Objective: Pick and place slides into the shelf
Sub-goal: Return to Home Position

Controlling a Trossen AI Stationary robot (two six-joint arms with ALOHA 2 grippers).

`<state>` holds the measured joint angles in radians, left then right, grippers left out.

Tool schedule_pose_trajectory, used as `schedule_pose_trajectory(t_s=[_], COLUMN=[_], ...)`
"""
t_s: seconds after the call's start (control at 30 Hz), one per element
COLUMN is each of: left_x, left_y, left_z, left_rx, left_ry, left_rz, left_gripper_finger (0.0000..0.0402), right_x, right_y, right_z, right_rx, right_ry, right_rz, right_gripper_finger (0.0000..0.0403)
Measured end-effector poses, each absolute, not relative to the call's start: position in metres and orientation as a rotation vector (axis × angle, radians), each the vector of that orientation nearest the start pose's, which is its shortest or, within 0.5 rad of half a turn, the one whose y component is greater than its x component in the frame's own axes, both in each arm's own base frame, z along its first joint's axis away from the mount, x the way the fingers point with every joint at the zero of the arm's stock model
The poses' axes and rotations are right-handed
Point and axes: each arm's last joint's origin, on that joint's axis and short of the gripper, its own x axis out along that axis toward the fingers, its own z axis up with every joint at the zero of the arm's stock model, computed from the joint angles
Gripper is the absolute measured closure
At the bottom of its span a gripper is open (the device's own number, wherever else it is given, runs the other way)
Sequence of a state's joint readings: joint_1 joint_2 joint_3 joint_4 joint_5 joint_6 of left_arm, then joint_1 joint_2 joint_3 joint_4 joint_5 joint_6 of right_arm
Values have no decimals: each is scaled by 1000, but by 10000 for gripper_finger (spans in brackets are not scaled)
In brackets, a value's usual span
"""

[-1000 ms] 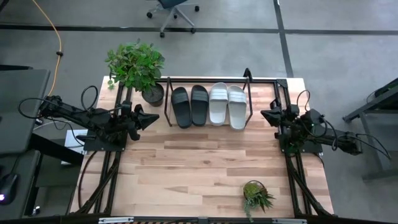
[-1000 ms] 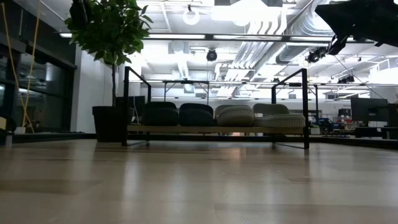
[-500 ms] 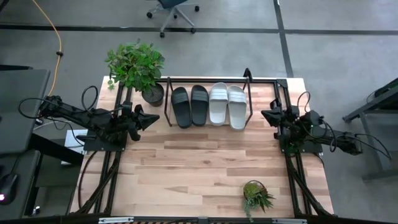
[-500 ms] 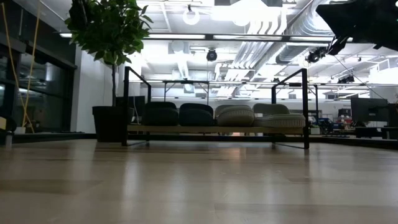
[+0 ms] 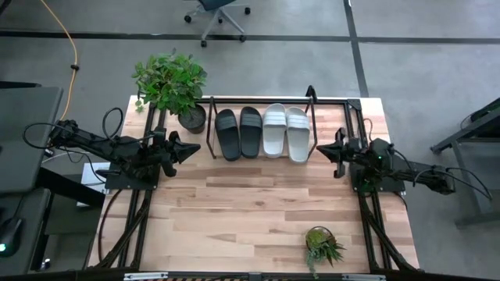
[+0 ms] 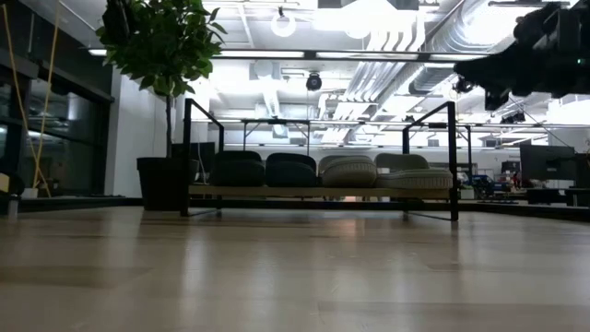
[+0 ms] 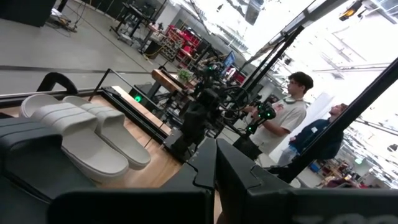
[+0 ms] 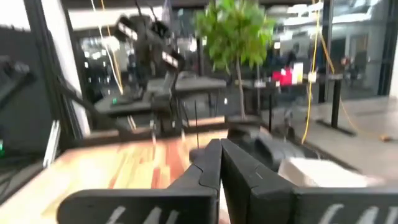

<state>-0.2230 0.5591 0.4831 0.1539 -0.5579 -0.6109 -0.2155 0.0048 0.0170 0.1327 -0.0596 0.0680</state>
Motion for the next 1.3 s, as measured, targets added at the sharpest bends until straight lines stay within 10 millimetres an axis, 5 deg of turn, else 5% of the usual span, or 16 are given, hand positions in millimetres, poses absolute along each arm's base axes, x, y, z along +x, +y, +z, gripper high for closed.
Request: schedule_pose_trajectory(t_s=[0.37, 1.3], left_x=[137, 137], left_y=[-15, -15], left_z=[292, 292], left_rx=[-634, -634], left_ry=[-172, -173], left_rz=[302, 302], left_gripper_finger=[401, 401], right_x=[95, 95], right_y=[-19, -21], right_z=[169, 169], right_rx=[-26, -27], right_ry=[-10, -4], right_rz=[-163, -234], right_gripper_finger=[403, 403])
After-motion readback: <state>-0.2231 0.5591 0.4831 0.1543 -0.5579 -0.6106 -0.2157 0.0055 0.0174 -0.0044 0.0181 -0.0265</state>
